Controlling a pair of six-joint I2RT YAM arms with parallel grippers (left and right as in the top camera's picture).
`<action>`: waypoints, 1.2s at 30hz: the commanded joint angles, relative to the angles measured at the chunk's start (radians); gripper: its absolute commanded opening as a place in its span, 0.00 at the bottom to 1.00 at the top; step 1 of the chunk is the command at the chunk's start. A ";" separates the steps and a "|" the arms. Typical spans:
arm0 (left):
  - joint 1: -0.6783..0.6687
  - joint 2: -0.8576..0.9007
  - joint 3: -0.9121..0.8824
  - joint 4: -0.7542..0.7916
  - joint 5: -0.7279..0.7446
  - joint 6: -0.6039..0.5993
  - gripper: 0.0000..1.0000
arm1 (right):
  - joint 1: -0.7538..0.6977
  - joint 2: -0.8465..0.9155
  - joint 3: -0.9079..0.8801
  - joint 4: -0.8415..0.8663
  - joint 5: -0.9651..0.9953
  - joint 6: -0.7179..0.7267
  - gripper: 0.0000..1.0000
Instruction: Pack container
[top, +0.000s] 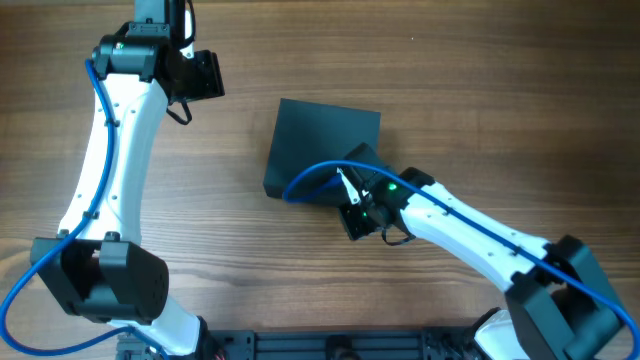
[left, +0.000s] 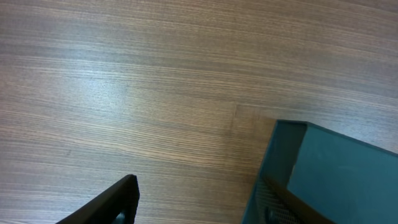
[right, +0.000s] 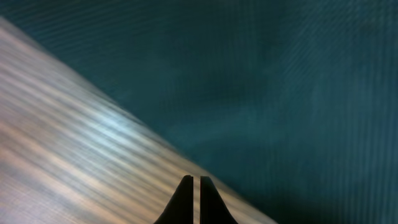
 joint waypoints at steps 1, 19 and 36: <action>0.000 0.002 0.012 0.000 0.016 -0.010 0.64 | -0.043 0.024 -0.011 0.019 0.028 0.025 0.04; 0.000 0.002 0.012 -0.016 0.016 -0.010 0.70 | -0.208 0.024 -0.010 0.045 0.055 -0.018 0.06; 0.001 -0.015 0.012 -0.034 0.015 -0.010 0.99 | -0.320 -0.294 0.133 -0.092 0.245 0.024 0.57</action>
